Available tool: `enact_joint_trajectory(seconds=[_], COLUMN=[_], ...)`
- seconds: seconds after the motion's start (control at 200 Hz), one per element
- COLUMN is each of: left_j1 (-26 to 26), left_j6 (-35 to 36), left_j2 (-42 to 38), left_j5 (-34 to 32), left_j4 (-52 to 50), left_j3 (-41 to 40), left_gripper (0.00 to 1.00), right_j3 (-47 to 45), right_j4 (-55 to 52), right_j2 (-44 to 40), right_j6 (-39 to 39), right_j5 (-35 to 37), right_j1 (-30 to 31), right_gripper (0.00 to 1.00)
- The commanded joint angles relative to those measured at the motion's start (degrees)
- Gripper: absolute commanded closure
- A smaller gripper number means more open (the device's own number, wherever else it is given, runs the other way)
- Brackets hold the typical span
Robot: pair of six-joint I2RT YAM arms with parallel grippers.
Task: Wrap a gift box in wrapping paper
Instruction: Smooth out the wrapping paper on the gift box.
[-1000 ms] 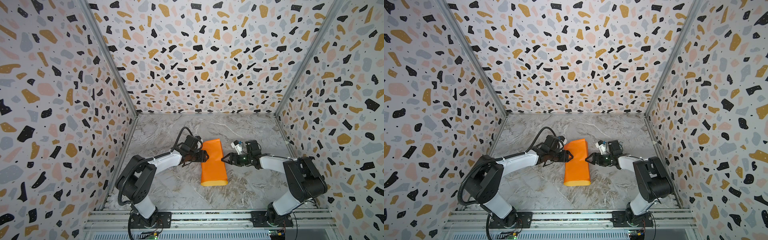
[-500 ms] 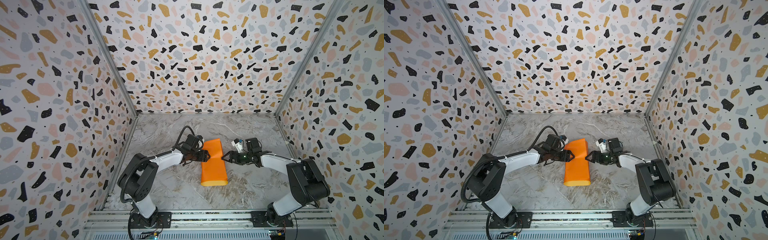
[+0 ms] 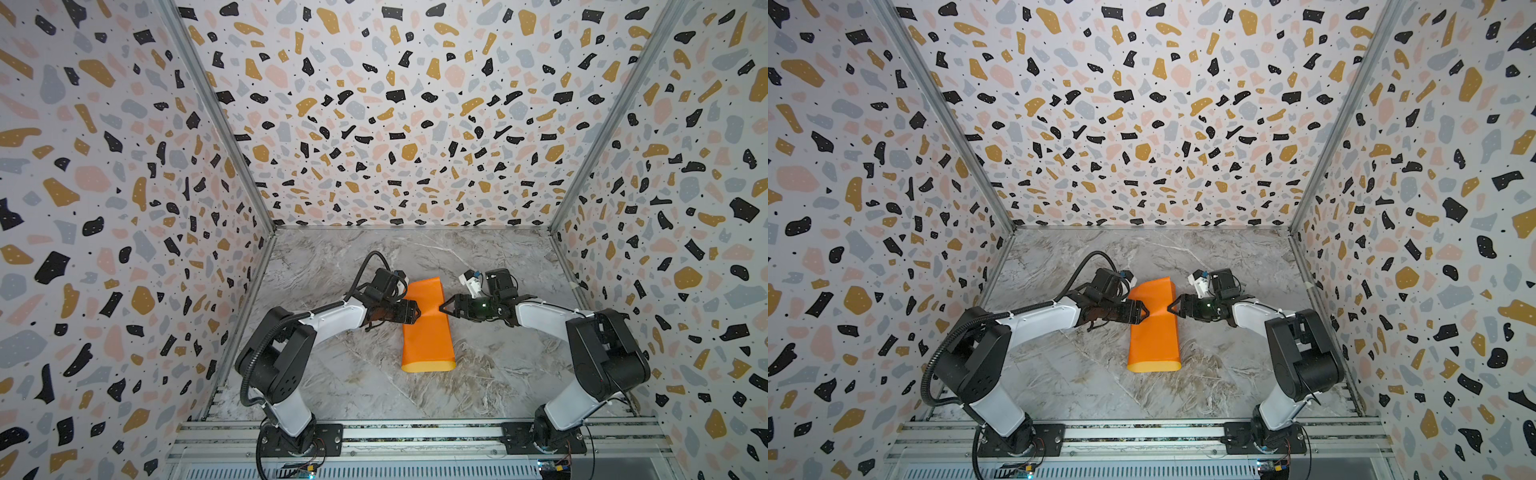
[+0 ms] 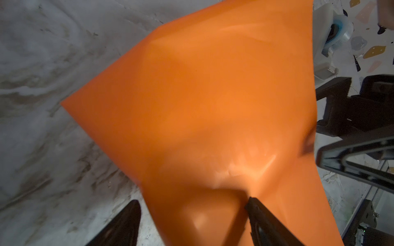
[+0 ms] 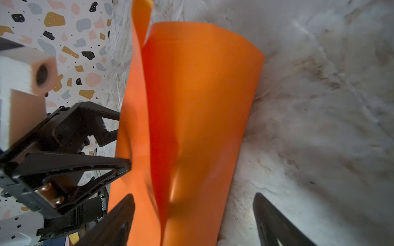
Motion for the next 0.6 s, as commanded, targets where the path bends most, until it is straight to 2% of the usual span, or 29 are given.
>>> enact_joint_trajectory(seconds=[0.0, 0.295, 0.591], left_j1=[-0.76, -0.76, 0.19], left_j6=[0.94, -2.29, -5.39], left_j2=[2.73, 0.78, -0.74], left_j5=[-4.58, -2.25, 2.08], left_j4=[-6.6, -2.7, 1.39], left_j3=[-1.1, -0.32, -2.88], left_gripper=[0.2, 0.14, 0.08], right_j3=[-1.01, -7.01, -7.08], right_j4=[-0.15, 1.27, 1.13], right_j2=[-0.56, -0.57, -0.26], right_j6=[-1.1, -1.57, -2.07], right_j5=[0.52, 1.75, 1.75], right_j1=[0.18, -0.46, -0.64], right_gripper=[0.16, 0.21, 0.22])
